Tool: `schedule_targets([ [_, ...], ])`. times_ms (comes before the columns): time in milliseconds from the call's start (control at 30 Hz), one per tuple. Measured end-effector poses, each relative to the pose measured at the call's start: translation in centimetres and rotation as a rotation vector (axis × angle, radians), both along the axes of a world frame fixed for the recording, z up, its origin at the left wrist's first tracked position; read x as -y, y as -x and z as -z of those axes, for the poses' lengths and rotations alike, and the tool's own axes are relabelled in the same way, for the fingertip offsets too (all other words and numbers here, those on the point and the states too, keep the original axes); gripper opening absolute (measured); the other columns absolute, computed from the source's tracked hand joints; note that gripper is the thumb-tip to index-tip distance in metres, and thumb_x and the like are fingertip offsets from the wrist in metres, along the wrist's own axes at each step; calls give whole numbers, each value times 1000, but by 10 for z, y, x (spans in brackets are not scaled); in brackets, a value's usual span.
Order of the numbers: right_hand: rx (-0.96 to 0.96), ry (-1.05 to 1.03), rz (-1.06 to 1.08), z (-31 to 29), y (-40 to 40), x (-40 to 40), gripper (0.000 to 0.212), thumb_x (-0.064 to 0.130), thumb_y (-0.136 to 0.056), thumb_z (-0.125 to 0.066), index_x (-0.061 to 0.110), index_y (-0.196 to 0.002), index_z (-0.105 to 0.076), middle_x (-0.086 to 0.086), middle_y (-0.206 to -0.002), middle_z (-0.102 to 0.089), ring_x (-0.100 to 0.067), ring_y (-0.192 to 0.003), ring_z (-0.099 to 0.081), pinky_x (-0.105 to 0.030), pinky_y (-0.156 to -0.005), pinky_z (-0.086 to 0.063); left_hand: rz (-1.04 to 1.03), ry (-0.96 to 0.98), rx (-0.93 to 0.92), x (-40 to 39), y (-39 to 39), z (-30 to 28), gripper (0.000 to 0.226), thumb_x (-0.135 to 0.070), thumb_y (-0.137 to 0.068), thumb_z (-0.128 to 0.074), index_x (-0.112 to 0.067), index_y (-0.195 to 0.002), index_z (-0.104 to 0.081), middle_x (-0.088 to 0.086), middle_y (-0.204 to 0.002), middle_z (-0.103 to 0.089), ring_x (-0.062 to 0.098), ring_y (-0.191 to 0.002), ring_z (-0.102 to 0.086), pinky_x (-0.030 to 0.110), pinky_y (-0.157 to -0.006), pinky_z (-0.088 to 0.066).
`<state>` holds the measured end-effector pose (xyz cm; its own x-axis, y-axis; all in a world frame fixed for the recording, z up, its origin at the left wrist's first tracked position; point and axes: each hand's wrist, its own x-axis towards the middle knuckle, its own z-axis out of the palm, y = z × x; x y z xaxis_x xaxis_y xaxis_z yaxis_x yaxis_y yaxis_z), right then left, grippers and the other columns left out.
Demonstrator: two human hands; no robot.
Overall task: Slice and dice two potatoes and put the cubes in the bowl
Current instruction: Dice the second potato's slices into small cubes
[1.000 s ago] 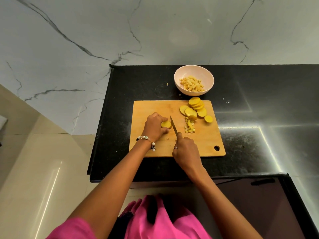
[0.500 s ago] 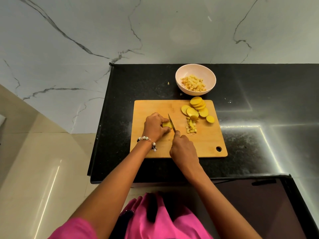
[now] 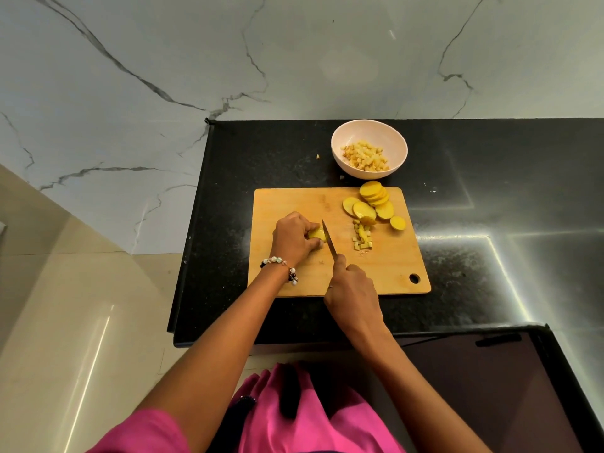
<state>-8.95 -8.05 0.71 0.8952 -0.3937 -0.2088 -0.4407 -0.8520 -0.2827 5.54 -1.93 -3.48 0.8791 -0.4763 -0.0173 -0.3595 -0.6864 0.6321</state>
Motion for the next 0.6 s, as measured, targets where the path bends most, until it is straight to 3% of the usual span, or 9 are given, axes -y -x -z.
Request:
schedule_targets([
  [300,38,35,6,4,-20,-4,52,3,-94,-32,1,-145,-23,-21,-113,-53,-39,-98,-56,-37,-67,-36,18,-52,-12,0,-2,0,43,-24,-73,-78,-17,-115,-68,2,-110,-62,17,-93,-61,32,-87,-50],
  [467,54,36,-11,8,-27,-4,48,4,-94,-32,-1,-141,-26,-21,-110,-54,-39,-96,-58,-39,-70,-43,-13,-21,-17,2,0,0,41,-22,-72,-79,-16,-112,-69,3,-108,-63,17,-93,-61,32,-85,-50],
  [600,20,87,-71,12,-4,-9,53,3,-94,-30,-4,-145,-18,-19,-112,-53,-36,-89,-60,-34,-62,-35,-33,18,2,2,3,2,40,-22,-71,-80,-14,-109,-70,4,-105,-63,19,-90,-61,35,-83,-51],
])
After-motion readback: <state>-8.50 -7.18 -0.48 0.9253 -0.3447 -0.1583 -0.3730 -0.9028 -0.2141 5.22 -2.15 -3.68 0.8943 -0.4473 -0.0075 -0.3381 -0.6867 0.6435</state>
